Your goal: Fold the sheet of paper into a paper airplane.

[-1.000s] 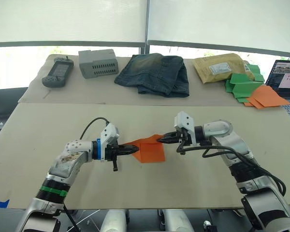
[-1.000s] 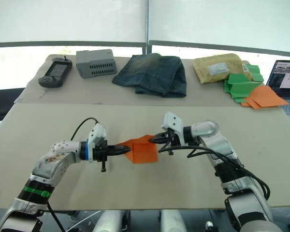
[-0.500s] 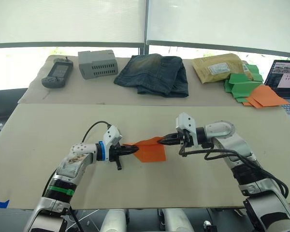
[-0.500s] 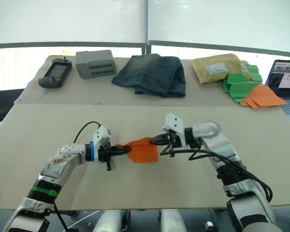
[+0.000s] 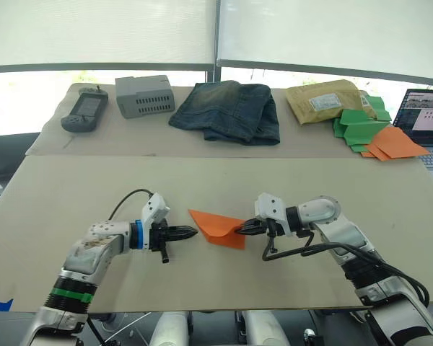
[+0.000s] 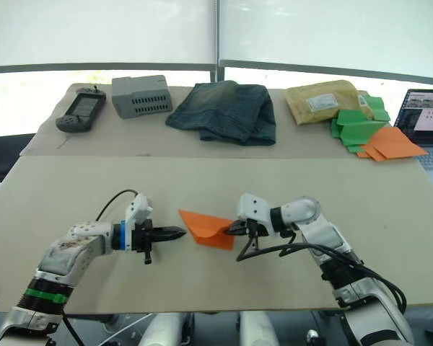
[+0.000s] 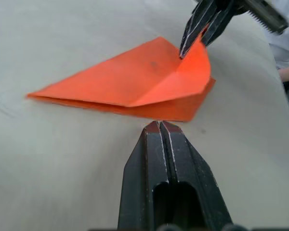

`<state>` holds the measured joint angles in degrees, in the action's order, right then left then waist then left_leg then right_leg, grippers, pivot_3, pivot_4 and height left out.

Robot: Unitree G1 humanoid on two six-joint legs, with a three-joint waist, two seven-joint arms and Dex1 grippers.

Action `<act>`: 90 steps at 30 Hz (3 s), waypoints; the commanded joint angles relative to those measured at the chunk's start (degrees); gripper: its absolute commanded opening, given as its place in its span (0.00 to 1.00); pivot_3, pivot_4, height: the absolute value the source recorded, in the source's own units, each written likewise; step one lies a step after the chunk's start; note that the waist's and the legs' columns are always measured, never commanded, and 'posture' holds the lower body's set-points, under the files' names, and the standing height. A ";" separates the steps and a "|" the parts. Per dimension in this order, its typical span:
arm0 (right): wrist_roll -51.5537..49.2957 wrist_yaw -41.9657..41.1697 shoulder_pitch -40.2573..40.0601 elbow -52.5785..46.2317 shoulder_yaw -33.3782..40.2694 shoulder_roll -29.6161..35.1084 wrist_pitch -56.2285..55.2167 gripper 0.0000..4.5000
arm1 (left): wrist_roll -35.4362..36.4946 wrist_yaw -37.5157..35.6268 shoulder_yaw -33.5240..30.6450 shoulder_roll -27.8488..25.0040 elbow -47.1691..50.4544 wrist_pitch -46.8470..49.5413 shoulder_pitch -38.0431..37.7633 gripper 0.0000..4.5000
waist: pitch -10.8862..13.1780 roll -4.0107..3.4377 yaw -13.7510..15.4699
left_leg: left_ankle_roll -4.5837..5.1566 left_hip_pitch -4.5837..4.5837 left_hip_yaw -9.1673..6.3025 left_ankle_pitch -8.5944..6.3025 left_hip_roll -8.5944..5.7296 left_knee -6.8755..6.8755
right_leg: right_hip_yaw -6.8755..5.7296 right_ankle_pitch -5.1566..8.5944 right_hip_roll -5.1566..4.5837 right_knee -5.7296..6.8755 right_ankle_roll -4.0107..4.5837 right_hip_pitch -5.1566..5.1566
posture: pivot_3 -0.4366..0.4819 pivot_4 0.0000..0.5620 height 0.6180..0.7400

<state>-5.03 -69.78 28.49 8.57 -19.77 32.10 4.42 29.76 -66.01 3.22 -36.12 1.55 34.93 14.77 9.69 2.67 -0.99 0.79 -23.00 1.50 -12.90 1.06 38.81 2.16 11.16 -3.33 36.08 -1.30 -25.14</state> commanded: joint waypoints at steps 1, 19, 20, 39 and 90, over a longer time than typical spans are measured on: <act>2.42 -0.17 -0.01 1.76 -1.26 0.30 -2.71 0.00 | 5.97 -2.24 -4.61 -0.60 2.78 1.99 2.66 0.00 | 0.00 0.00 0.03 | 0.00 0.02 0.00 0.00 0.00 0.00 | 0.00 0.02 -0.01 0.00 0.04 0.01 | 0.48 0.27 0.85; 5.72 -0.46 -0.51 3.01 -2.14 1.15 -10.57 0.00 | -16.86 -5.06 13.89 5.62 -16.25 -20.52 12.15 0.00 | -0.01 -0.01 0.21 | 0.05 0.02 0.04 -0.03 -0.12 -0.03 | 0.07 -0.02 0.03 -0.05 -0.03 0.08 | 0.48 0.27 0.85; 5.64 -0.45 -0.70 2.53 -2.01 1.28 -10.44 0.00 | -17.22 -5.16 14.09 5.74 -16.80 -20.87 11.99 0.00 | -0.01 -0.01 0.22 | 0.05 0.06 0.05 -0.03 -0.12 -0.02 | 0.07 -0.01 0.02 -0.05 -0.03 0.12 | 0.48 0.27 0.85; -10.56 0.62 -2.90 -7.27 8.02 1.71 18.97 0.57 | -17.16 -5.49 12.61 8.21 -19.11 -20.69 11.34 0.00 | -0.02 -0.03 0.52 | 0.06 0.04 0.03 -0.03 -0.11 0.05 | 0.07 -0.01 -0.07 -0.04 -0.06 0.14 | 0.48 0.27 0.85; -14.31 5.00 2.39 13.02 4.16 -4.55 48.30 0.01 | -6.41 -2.94 3.54 4.57 6.68 -16.15 5.79 0.00 | -0.81 0.62 0.25 | 0.03 0.73 -0.44 -0.06 0.03 -0.08 | -0.08 0.20 -0.09 -0.35 0.22 0.94 | 0.48 0.27 0.85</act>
<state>-21.47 -67.17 33.68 17.56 -13.33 27.86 50.67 26.49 -67.75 4.32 -30.98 7.50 22.13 21.21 8.88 3.29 -0.73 0.81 -22.25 1.13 -12.96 1.08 38.72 2.08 11.37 -3.42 35.73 -1.06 -24.19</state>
